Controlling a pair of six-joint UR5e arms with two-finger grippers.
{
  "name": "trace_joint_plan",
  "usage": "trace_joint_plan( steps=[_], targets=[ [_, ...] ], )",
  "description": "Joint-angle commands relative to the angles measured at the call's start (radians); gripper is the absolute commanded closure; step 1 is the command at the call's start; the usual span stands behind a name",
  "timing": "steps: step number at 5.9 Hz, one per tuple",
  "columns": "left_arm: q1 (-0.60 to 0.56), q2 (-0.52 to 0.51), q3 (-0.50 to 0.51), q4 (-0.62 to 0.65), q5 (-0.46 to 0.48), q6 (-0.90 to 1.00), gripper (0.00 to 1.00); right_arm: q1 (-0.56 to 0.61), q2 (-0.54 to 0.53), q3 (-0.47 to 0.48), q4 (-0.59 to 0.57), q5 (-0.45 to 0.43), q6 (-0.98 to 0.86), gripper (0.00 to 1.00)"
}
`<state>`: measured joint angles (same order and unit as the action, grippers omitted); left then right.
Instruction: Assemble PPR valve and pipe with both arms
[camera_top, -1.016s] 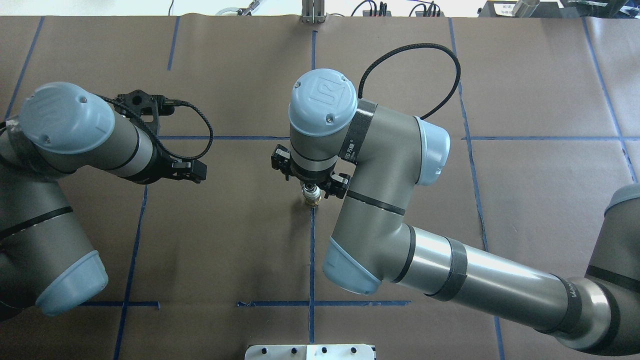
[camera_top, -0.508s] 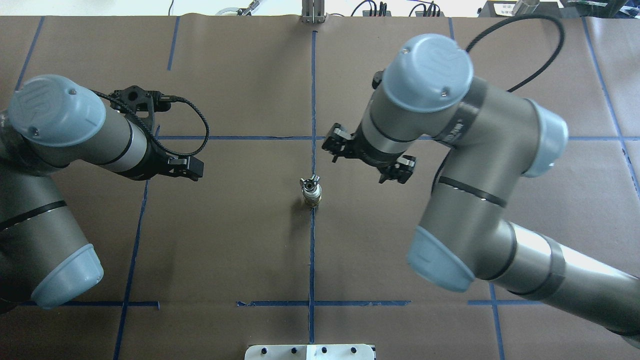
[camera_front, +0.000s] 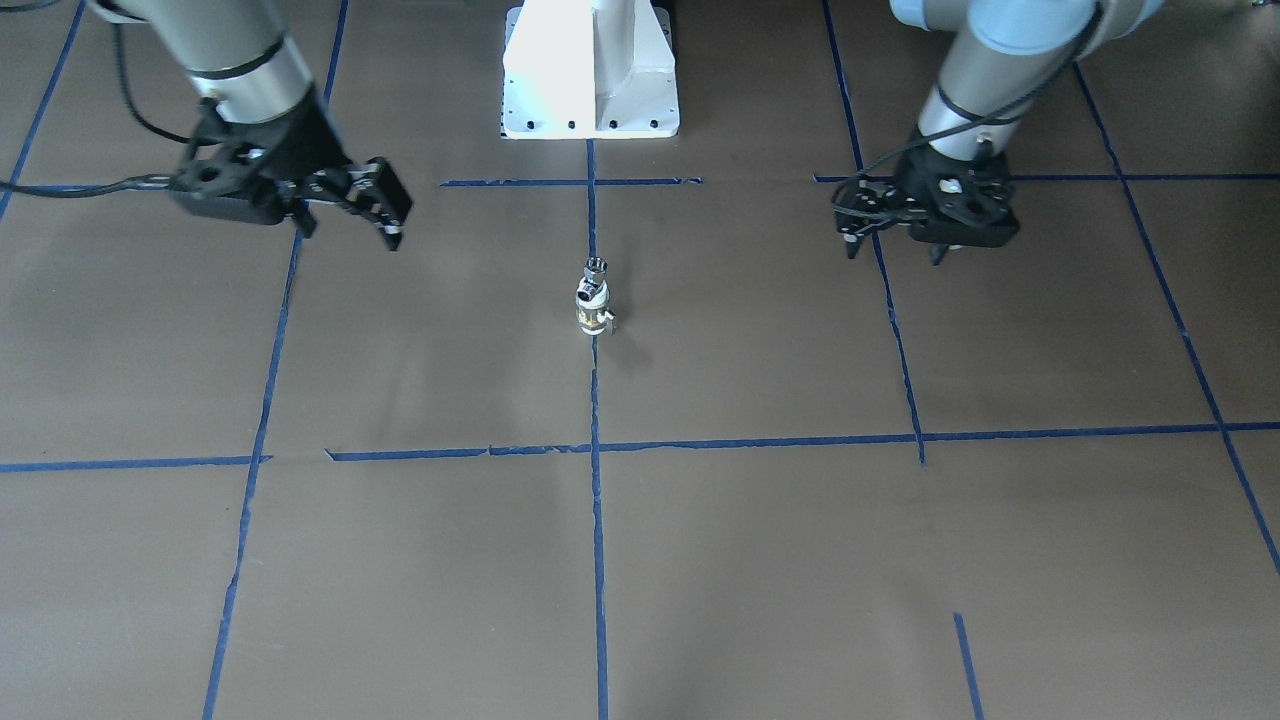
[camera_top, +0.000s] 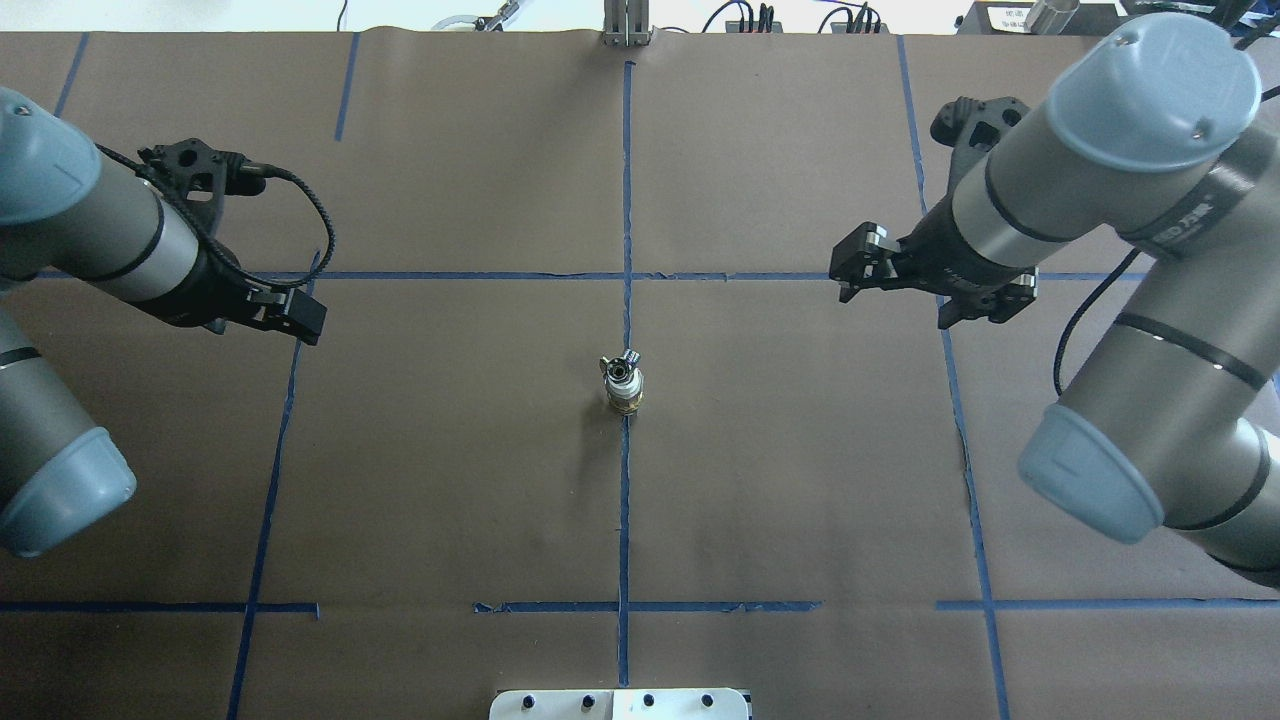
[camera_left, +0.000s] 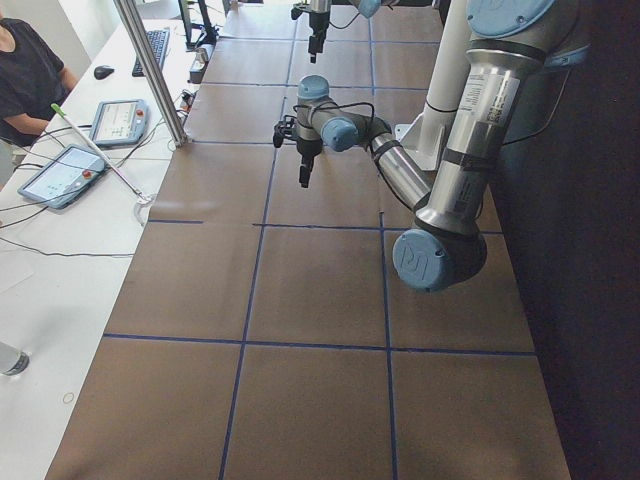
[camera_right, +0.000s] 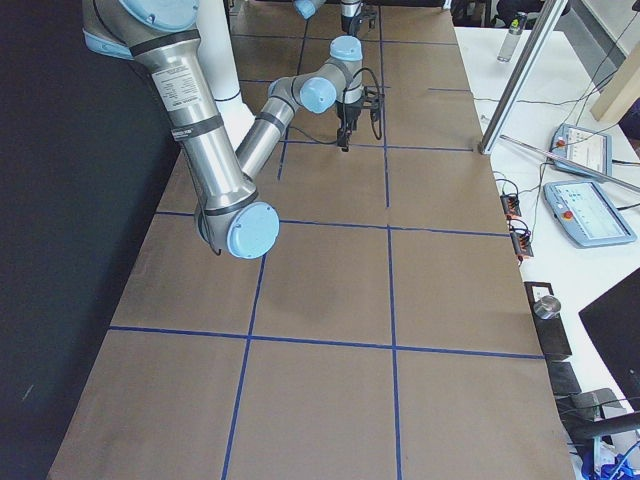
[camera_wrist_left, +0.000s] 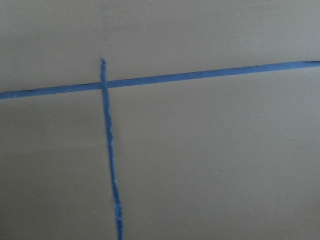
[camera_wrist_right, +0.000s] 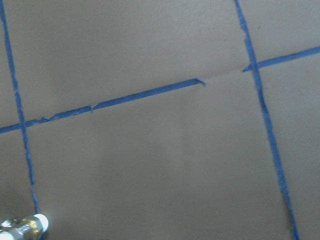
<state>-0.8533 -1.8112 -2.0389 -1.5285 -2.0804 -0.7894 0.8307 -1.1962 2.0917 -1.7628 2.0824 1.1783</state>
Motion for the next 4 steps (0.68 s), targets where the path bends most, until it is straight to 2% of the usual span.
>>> trace_joint_plan(
  steps=[1, 2, 3, 4],
  targets=[
    [-0.157, 0.096, 0.002, 0.002, -0.120, 0.254, 0.00, 0.158, -0.130, -0.012, -0.001, 0.109, -0.290, 0.00],
    [-0.241, 0.133, 0.003, 0.014, -0.156, 0.382, 0.00, 0.256, -0.196, -0.048, -0.001, 0.143, -0.468, 0.00],
    [-0.307, 0.179, 0.005, 0.016, -0.202, 0.473, 0.00, 0.360, -0.248, -0.096, -0.001, 0.213, -0.656, 0.00],
    [-0.381, 0.250, 0.008, 0.016, -0.237, 0.606, 0.00, 0.460, -0.281, -0.163, -0.001, 0.237, -0.850, 0.00]
  ],
)
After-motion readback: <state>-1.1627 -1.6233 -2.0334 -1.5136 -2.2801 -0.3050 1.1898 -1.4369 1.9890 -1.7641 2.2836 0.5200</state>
